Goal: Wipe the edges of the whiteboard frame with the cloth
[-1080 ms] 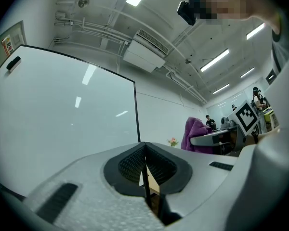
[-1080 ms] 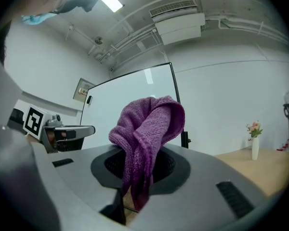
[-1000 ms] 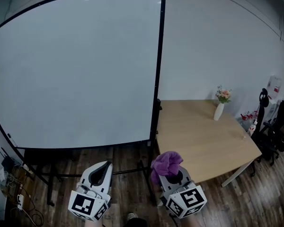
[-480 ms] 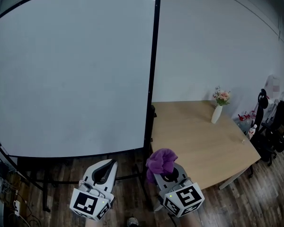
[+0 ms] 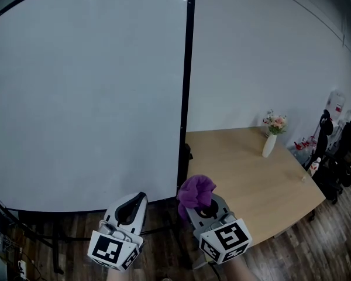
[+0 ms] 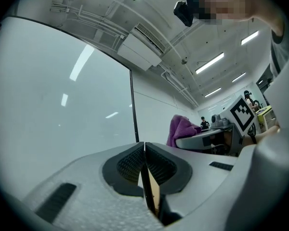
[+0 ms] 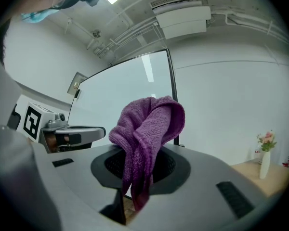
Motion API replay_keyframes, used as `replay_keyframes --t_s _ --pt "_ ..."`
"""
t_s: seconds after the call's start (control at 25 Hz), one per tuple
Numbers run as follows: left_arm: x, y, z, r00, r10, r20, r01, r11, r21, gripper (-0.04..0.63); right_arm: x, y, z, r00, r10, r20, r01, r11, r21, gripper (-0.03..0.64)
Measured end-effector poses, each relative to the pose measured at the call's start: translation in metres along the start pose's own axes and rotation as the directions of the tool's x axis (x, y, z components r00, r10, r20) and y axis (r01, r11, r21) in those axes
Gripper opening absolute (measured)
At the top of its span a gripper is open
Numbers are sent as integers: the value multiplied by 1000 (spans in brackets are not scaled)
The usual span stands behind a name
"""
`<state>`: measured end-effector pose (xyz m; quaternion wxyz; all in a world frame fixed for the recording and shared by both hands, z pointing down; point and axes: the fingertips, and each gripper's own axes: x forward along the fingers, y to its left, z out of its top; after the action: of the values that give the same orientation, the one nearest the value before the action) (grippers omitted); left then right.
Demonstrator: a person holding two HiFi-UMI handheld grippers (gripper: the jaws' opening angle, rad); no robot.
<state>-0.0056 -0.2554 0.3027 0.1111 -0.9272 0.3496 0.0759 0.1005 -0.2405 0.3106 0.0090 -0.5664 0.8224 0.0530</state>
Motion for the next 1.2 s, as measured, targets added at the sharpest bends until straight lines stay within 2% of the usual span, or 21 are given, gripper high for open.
replay_keyframes --t_s 0.44,0.8,1.2 --pt "42 29 -1 999 -42 27 41 999 33 17 62 -35 48 998 -36 57 37 999 -31 83" --pt "59 38 0 999 16 33 -18 999 32 17 89 -73 88 994 -65 93 70 996 -48 81" --pt "76 39 1 994 98 38 -100 994 33 17 118 -103 143 991 -12 136 23 997 -80 81"
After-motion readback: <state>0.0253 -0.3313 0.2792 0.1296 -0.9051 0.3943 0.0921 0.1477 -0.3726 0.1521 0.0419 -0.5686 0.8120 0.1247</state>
